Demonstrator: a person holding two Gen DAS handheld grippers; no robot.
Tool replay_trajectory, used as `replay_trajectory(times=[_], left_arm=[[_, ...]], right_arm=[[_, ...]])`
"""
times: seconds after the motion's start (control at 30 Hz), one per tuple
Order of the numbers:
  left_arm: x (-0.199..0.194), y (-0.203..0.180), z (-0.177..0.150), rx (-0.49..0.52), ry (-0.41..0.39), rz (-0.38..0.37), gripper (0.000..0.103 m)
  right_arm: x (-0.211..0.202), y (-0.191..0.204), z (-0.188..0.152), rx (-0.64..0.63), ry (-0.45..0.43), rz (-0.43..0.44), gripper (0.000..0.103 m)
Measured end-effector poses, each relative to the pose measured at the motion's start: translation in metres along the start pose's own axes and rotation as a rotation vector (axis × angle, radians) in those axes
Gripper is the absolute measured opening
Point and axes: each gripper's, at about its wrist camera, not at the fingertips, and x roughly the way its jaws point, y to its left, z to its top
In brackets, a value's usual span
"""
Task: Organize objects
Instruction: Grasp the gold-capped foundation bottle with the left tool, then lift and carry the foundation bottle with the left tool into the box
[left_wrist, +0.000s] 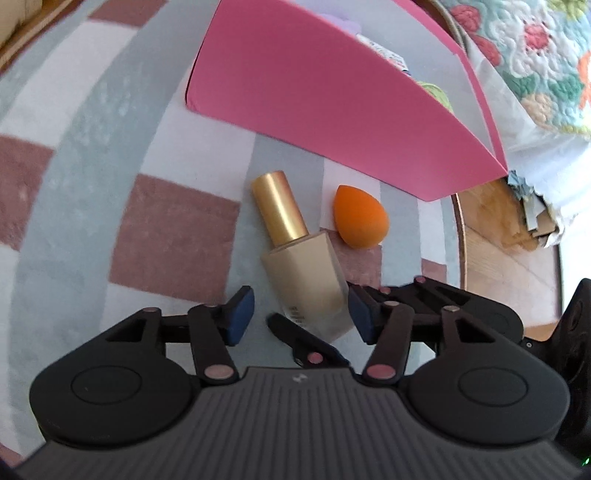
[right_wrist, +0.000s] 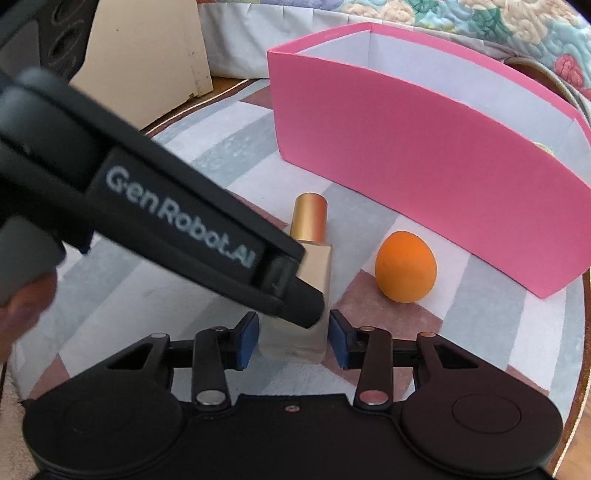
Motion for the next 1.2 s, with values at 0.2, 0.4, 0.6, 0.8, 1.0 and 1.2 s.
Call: replay_trajectory(times=[0.2,0.4,0.6,0.8,1.0,1.2], left_arm=[[0.002,-0.001,-0.001,0.008,-0.023,0.008,0.060],[0.004,-0.004,-0.007,0.013,-0.007,0.019,0.063],[0.001,-0.008,-0.019,-0.033,-0.005,0.041,0.071],[0.002,-0.023,-0.040,-0.043,-0.037,0.036,0.047],[-0.021,-0.031,-0.053,-0.040,-0.053,0.043,0.046],[-0.049,-0.049,-0.060,-0.025,-0.028,0.028,0.046]], right_arm=[[-0.001,-0.023,0.013,0.172,0.043,0.056,0.040],[-0.009,-0.039,0.001,0.336,0.068,0.123,0.040],[-0.023,-0.042,-0.026,0.437,0.055,0.193,0.040],[-0.023,-0.031,-0.035,0.419,0.056,0.174,0.040],[-0.044,-0.028,-0.044,0.397,0.052,0.183,0.040],[-0.078,-0.020,-0.038,0.360,0.088,0.184,0.041]])
